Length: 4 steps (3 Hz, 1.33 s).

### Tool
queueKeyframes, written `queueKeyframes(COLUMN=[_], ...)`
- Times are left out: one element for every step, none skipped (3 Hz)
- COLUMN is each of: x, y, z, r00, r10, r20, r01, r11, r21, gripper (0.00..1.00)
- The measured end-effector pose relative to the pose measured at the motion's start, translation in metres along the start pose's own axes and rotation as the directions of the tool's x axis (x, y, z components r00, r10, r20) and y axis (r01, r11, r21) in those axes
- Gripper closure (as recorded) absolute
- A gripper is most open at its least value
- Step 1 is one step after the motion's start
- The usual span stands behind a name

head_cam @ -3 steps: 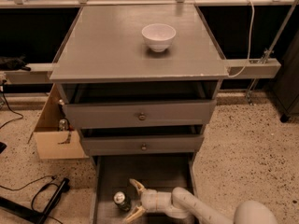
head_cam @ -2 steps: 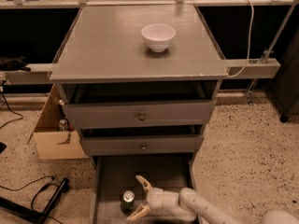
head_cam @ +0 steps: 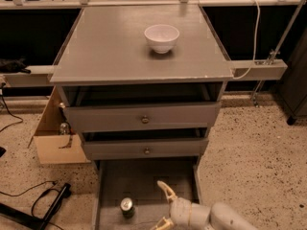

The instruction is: Place green can into bottom drawer

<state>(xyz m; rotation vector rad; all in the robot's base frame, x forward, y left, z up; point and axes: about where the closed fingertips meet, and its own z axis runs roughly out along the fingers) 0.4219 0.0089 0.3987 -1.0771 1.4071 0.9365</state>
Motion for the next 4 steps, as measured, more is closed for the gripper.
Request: queueKeyframes(x=[-0.07, -0.111, -0.146, -0.163], y=[0.046, 0.094, 0.138, 0.131], z=[-0.028, -0.016, 0.0, -0.008], r00=[0.994, 0.97, 0.93, 0.902], r10=[0.051, 0.132, 0.165, 0.166], r20=[-0.095, -0.206, -0.327, -0.398], r01=[-0.054, -0.15, -0.217, -0.22], r11=[0.9981, 0.986, 0.9678, 0.971], r21=[-0.028, -0.073, -0.128, -0.094], gripper=[0.0, 0.0, 0.0, 0.0])
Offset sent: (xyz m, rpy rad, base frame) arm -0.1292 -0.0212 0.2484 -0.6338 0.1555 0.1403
